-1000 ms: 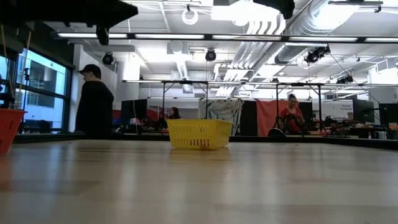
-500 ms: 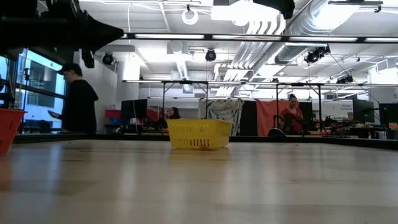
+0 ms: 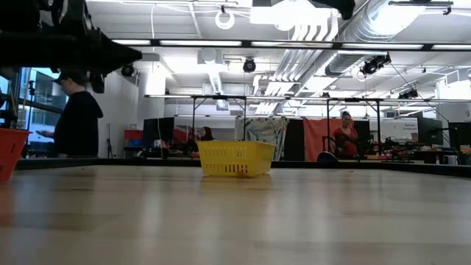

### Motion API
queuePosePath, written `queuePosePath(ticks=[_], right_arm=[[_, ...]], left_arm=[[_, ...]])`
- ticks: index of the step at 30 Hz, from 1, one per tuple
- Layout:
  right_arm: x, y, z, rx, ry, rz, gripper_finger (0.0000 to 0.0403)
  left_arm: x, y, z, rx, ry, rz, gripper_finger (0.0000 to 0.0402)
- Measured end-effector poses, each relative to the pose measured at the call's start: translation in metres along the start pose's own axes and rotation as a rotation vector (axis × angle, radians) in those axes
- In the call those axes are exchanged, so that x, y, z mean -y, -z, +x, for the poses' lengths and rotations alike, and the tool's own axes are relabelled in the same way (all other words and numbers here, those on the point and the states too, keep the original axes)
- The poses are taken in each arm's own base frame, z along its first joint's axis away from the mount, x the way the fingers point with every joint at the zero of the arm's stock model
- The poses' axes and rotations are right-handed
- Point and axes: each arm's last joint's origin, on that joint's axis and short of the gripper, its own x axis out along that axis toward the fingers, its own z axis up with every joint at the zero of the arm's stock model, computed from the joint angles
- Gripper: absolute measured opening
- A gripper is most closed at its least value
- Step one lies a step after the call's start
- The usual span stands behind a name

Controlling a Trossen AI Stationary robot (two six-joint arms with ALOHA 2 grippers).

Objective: Sort Halloween decoration
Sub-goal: Return to Home Position

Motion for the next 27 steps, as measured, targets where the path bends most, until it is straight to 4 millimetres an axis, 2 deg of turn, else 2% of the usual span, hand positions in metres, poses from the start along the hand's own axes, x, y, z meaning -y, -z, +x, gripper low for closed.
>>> queuePosePath(ticks=[4,7,10,14,17,18,23,27], right_arm=[[0.000,0.000,-0.023,-0.042,0.018,0.025,0.0311],[0.000,0.003,-0.049,-0.091,0.034,0.022,0.0280],[0.001,0.008,-0.074,-0.123,0.040,0.000,0.0226],[0.004,0.024,-0.098,-0.077,0.020,-0.041,0.0123],[0.010,0.045,-0.101,-0.015,-0.018,-0.034,0.0035],[0.012,0.054,-0.099,0.008,-0.041,-0.032,0.0018],[0.024,0.097,-0.083,0.133,-0.145,0.003,0.0024],[0.031,0.126,-0.073,0.162,-0.211,-0.004,0.0005]], left_arm=[[-0.002,0.008,0.000,-0.076,-0.025,-0.085,0.0001],[-0.005,0.014,-0.001,-0.140,-0.050,-0.094,0.0001],[-0.007,0.020,-0.002,-0.198,-0.071,-0.055,0.0001],[-0.009,0.025,-0.004,-0.253,-0.088,-0.014,0.0001],[-0.010,0.027,-0.004,-0.277,-0.097,-0.006,0.0001],[-0.010,0.028,-0.004,-0.281,-0.099,-0.006,0.0001],[-0.010,0.028,-0.004,-0.281,-0.098,-0.005,0.0003],[-0.010,0.028,-0.004,-0.281,-0.098,-0.004,0.0003]])
